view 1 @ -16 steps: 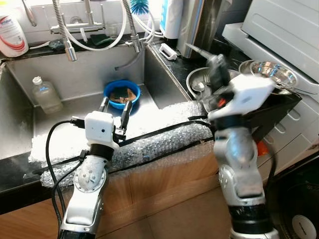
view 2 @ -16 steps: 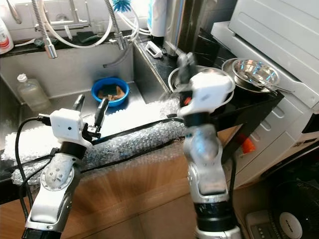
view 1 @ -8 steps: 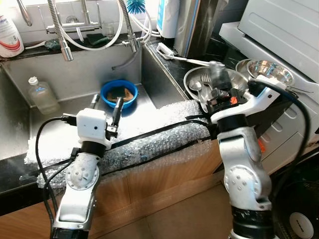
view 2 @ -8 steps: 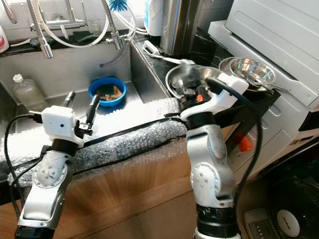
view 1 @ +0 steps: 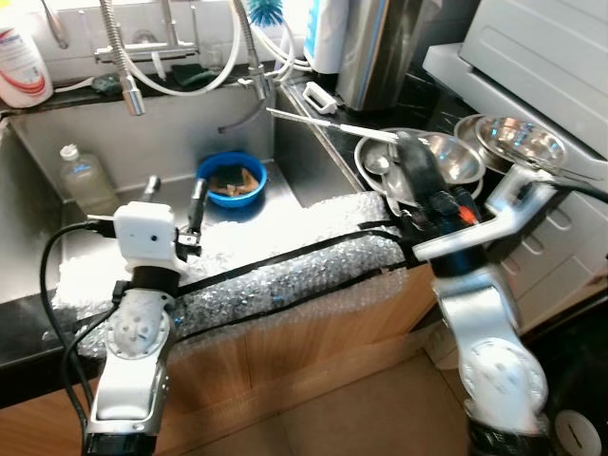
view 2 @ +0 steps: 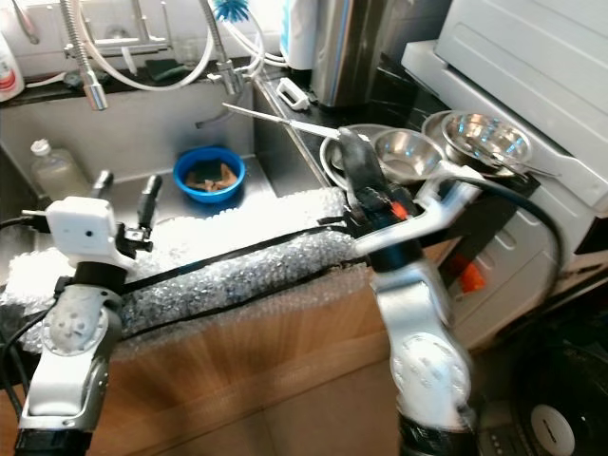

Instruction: Kitchen organization

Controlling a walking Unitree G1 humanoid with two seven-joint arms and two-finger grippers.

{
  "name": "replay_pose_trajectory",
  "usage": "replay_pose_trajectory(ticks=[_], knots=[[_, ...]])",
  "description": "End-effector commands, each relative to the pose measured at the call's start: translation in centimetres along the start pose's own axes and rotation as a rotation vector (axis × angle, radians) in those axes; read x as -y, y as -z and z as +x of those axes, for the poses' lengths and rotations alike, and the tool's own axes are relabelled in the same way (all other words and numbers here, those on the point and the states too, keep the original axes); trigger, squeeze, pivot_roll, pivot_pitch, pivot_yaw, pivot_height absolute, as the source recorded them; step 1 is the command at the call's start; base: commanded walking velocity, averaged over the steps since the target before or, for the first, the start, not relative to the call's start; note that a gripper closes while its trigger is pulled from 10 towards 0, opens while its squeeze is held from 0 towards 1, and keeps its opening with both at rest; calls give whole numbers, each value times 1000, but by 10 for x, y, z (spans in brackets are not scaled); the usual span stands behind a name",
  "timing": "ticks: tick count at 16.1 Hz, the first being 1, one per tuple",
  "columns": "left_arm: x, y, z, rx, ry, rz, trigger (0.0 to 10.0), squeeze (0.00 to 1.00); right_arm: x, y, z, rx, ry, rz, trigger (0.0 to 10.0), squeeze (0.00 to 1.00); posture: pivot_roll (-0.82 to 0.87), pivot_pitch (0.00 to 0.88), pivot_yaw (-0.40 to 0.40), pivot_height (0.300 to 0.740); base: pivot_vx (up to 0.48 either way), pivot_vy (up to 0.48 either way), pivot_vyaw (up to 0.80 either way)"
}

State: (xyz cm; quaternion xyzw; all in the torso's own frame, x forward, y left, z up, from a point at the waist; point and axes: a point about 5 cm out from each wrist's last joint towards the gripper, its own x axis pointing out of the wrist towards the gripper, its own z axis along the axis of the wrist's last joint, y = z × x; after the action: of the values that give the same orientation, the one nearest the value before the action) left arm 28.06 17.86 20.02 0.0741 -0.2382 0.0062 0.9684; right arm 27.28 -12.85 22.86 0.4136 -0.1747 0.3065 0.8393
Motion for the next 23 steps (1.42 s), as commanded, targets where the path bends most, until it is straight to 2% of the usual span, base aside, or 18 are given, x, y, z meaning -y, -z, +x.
replay_pose_trajectory(ticks=[1,5,9,12,15,17,19,21,22,23], knots=[[-5,3,0,-25,-7,-11,10000,0,-2,-9,-7,6,-35,4,10000,0,62,104,-86,740,0,0,0],[-14,5,0,-40,-21,-27,10000,0,14,-30,-24,-27,-10,-25,10000,0,49,92,-79,740,0,0,0],[-17,6,2,-59,-17,-94,10000,0,19,-37,-37,-55,-37,43,10000,0,48,78,-75,740,0,0,0],[-25,2,7,-63,-77,-317,10000,0,26,-30,-47,-49,-9,119,10000,0,51,73,-71,740,0,0,0],[-29,-19,20,5,-52,-633,10000,0,34,-29,-53,10,37,177,10000,0,58,93,-71,740,0,0,0],[-24,-35,26,55,16,-732,10000,0,32,-28,-53,29,32,191,10000,0,60,101,-72,740,0,0,0],[-16,-50,29,80,115,-779,10000,0,31,-28,-51,56,23,209,10000,0,64,110,-72,740,0,0,0],[-8,-55,27,59,196,-793,10000,0,31,-29,-49,86,19,229,10000,0,68,113,-72,740,0,0,0],[5,-50,21,-17,279,-840,10000,0,29,-29,-48,107,-1,265,10000,0,70,116,-71,740,0,0,0],[11,-44,17,-60,297,-844,10000,0,28,-27,-48,100,-5,267,10000,0,69,118,-71,740,0,0,0]])
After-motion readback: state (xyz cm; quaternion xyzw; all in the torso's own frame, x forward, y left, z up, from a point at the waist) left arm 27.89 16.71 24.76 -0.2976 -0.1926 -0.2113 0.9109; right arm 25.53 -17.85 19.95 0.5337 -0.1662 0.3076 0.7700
